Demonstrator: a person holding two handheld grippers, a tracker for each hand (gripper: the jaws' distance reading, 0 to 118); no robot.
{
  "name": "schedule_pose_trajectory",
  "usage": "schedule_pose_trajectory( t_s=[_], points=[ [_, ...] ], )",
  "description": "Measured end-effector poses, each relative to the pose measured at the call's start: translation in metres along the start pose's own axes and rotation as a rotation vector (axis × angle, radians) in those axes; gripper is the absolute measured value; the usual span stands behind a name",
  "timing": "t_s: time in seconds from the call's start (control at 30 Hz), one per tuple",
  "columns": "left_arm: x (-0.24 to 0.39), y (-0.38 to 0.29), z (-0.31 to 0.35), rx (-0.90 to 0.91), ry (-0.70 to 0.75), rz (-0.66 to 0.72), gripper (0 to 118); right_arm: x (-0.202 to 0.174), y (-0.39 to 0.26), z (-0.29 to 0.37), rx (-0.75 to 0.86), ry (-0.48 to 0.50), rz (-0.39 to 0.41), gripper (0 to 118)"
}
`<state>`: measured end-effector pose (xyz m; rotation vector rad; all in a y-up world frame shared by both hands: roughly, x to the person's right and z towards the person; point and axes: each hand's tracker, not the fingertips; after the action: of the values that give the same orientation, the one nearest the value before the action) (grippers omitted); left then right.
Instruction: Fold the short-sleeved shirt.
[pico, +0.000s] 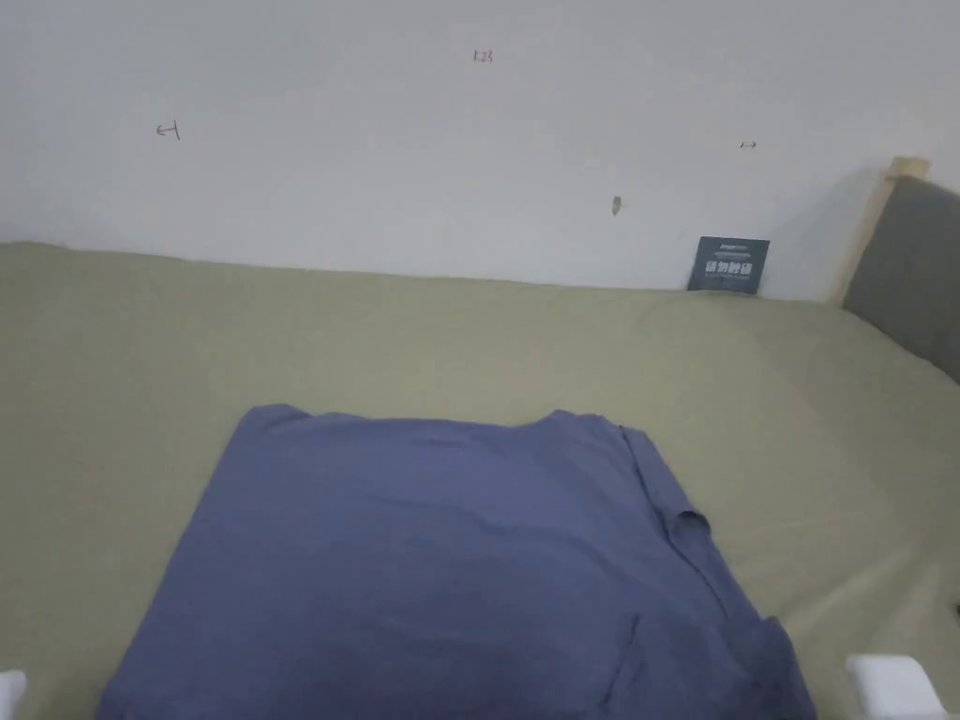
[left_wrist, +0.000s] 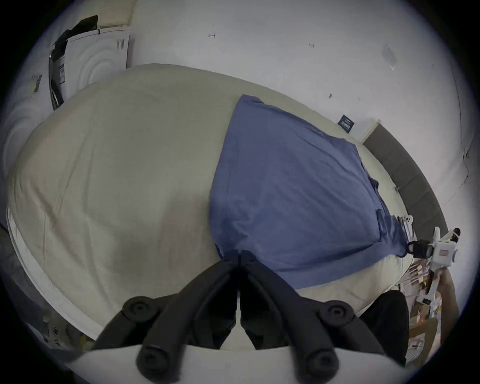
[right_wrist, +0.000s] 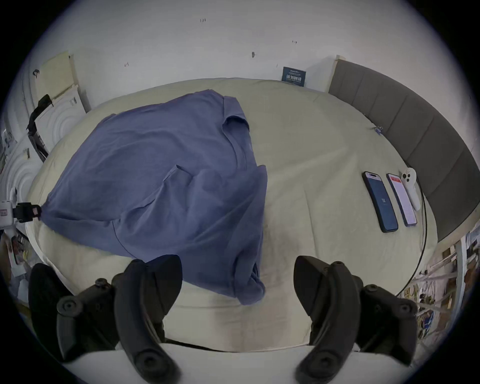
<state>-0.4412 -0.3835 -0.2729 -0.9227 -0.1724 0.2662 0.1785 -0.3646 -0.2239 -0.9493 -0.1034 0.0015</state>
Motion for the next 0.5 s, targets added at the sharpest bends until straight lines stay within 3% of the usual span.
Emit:
schedule_pose_trajectory(
  t_s=[0.13,0.17,0.23,0.3,0.4,0.5],
  points=[
    [-0.002,0.004,-0.003,0.001,0.002,-0.003,1,-0.002,-0.004,-0.020,-0.045,-0.023,0.035,91],
    [-0.002,0.004,-0.003,0.000,0.004,-0.007,1,-0.002,-0.004,-0.024,-0.062,-0.021,0.034,75],
    [0.008,0.002,0.003,0.001,0.009,-0.014,1,0.000,-0.006,-0.024,-0.078,0.002,0.018,15],
    [0.010,0.003,0.009,0.009,-0.002,-0.003,1,-0.001,-0.005,-0.018,-0.038,0.046,-0.029,15],
    [0.018,0.006,0.019,0.022,-0.009,-0.006,1,-0.004,-0.001,-0.006,-0.001,0.013,0.024,14],
    [0.020,0.013,0.025,0.041,-0.018,-0.001,1,-0.002,0.006,0.008,0.053,0.037,-0.002,14]
  ],
)
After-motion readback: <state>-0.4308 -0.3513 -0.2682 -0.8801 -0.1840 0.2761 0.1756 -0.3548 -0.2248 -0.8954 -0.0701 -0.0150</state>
